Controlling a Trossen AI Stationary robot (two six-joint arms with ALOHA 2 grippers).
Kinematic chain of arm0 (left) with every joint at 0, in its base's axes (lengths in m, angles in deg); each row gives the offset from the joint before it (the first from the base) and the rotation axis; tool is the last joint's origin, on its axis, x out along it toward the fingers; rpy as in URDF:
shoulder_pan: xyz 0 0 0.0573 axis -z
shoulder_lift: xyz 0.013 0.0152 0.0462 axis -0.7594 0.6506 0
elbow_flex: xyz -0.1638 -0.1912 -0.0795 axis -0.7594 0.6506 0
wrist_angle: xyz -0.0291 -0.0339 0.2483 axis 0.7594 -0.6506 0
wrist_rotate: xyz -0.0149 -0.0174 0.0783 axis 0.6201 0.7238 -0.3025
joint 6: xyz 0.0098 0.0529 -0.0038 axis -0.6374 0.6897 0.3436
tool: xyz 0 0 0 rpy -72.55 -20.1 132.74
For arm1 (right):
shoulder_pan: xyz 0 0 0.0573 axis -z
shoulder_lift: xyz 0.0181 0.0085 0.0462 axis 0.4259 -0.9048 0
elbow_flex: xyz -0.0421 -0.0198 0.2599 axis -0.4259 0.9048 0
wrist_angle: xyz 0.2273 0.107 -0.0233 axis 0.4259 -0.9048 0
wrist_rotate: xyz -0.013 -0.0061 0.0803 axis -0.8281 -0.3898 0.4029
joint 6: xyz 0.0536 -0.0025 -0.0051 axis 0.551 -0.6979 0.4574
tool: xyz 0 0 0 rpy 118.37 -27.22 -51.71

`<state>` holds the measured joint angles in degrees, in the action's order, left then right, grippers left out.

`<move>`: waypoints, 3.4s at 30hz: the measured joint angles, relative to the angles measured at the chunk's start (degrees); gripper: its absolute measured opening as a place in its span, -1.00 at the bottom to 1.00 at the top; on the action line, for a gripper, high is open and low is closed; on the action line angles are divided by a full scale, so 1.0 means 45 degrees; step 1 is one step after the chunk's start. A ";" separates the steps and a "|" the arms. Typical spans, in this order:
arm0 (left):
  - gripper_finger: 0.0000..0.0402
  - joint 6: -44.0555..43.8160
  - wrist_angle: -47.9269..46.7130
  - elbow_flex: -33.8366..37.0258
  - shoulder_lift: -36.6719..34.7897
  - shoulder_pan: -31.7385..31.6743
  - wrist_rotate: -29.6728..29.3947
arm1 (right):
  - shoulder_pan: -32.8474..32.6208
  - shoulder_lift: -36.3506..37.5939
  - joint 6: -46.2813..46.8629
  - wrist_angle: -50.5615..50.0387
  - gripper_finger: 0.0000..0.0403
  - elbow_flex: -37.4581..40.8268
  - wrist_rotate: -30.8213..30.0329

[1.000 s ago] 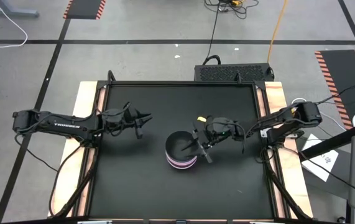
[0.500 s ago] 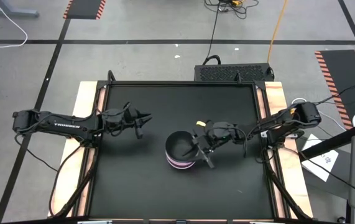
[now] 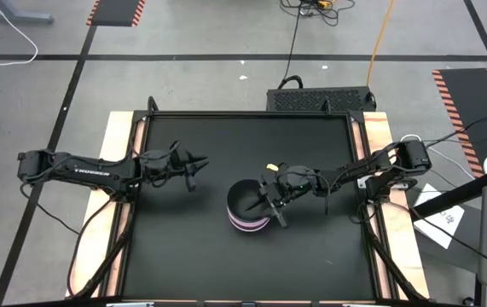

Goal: Nest bowls inside each other
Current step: Stack the black bowl into the purple bowl

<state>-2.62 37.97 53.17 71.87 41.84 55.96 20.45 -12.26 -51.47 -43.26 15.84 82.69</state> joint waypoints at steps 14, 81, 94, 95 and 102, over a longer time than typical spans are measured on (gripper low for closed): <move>-0.56 0.0156 0.0000 0.0000 0.0005 0.0037 -0.0005 | 0.0404 0.0013 0.0212 -0.1099 -0.37 -0.1185 0.1118; -0.56 0.0549 -0.0296 0.0000 0.0002 0.0037 -0.0024 | 0.1193 -0.2246 0.0228 -0.3928 -0.37 -0.4891 0.3672; -0.56 0.0520 -0.0296 0.0005 0.0005 0.0037 -0.0020 | 0.0612 -0.3106 0.0380 -0.3536 -0.37 -0.4891 0.3653; -0.56 0.0518 -0.0296 0.0005 0.0002 0.0037 -0.0019 | 0.0616 -0.3111 0.0377 -0.3509 -0.37 -0.4891 0.3626; -0.56 0.0476 -0.0434 0.0009 0.0004 0.0037 -0.0005 | 0.0704 -0.2185 -0.0337 -0.3722 -0.37 -0.4883 0.3582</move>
<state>-0.48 36.01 53.21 71.88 42.01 55.94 23.62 -22.09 -52.99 -60.01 -6.13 98.81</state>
